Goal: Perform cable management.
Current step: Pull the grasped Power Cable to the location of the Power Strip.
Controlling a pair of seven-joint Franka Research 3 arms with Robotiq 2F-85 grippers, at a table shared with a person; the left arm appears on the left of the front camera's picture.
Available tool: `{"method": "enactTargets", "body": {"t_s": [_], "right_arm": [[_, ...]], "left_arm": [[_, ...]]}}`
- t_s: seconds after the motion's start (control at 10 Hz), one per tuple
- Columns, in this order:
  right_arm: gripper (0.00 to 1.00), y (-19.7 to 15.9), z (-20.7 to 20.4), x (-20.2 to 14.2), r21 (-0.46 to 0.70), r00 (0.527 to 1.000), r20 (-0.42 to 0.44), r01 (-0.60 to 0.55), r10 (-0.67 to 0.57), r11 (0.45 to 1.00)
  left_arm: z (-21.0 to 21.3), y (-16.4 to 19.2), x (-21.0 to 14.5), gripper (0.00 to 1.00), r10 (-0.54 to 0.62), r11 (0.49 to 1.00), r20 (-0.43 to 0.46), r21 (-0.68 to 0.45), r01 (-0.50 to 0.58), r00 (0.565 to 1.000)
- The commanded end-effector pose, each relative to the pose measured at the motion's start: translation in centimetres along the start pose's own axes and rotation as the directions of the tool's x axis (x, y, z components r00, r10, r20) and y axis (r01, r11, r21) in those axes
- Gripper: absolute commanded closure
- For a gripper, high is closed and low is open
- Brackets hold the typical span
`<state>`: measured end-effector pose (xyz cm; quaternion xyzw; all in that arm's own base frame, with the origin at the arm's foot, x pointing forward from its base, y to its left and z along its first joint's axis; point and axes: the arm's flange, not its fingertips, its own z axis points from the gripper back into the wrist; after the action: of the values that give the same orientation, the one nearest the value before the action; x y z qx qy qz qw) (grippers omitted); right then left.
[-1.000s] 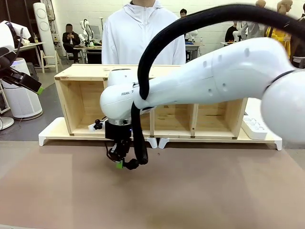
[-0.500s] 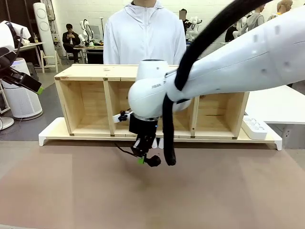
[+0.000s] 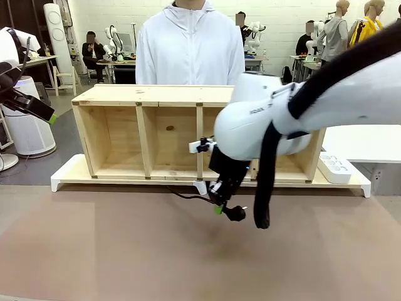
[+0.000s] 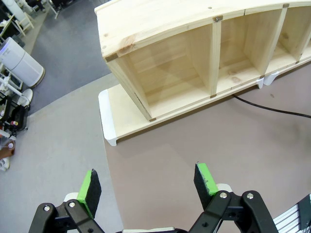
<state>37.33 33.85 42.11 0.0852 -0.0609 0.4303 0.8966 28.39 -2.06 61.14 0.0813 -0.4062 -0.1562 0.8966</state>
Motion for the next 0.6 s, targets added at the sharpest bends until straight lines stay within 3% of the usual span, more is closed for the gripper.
{"method": "enactTargets", "body": {"t_s": [0.0,0.5], "right_arm": [[0.86,-0.6,1.2,-4.7,-0.002,0.997,0.062,0.056,-0.056,0.998],[0.86,-2.1,3.1,-12.1,-0.017,0.974,0.091,0.208,-0.206,0.978]], "left_arm": [[-0.2,0.0,0.2,0.00,-0.003,1.000,0.007,0.008,0.003,1.000],[-0.2,0.0,0.2,0.00,-0.003,1.000,0.007,0.008,0.003,1.000]]}}
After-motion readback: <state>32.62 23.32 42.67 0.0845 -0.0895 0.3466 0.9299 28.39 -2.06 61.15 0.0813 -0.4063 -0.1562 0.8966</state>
